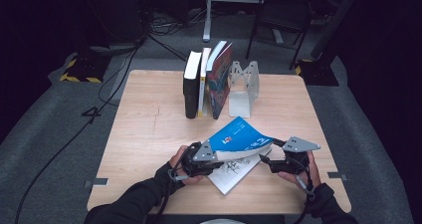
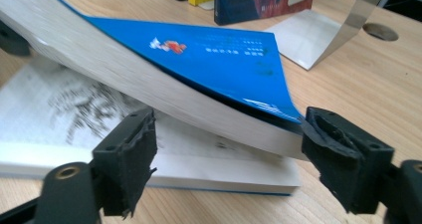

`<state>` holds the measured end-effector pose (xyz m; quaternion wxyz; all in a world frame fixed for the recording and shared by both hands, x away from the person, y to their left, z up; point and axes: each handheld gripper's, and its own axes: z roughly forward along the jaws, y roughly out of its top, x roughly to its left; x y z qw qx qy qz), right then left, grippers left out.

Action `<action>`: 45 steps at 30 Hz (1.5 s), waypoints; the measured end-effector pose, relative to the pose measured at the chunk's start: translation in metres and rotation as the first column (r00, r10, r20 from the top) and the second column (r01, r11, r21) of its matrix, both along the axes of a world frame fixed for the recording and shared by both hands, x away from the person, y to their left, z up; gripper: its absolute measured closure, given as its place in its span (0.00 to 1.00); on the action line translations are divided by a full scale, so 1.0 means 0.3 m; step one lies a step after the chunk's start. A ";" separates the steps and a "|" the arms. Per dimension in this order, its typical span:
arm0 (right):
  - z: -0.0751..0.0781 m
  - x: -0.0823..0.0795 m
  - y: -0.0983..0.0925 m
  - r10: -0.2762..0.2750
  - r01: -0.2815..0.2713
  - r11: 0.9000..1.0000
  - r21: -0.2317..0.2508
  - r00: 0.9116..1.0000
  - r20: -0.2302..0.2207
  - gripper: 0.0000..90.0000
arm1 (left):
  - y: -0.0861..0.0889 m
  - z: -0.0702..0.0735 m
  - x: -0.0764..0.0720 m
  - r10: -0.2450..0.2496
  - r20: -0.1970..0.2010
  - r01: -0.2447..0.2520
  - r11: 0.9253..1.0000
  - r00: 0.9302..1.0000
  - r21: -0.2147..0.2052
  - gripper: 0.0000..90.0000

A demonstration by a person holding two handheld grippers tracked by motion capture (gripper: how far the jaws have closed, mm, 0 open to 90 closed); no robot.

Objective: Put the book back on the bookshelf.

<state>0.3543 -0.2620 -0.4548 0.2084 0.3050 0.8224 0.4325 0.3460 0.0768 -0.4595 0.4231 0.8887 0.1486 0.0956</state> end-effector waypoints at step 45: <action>0.006 -0.032 0.126 0.406 -0.367 0.898 -0.243 0.905 0.131 0.79 | 0.346 0.014 0.091 0.042 -0.037 -0.043 0.998 0.998 -0.047 0.65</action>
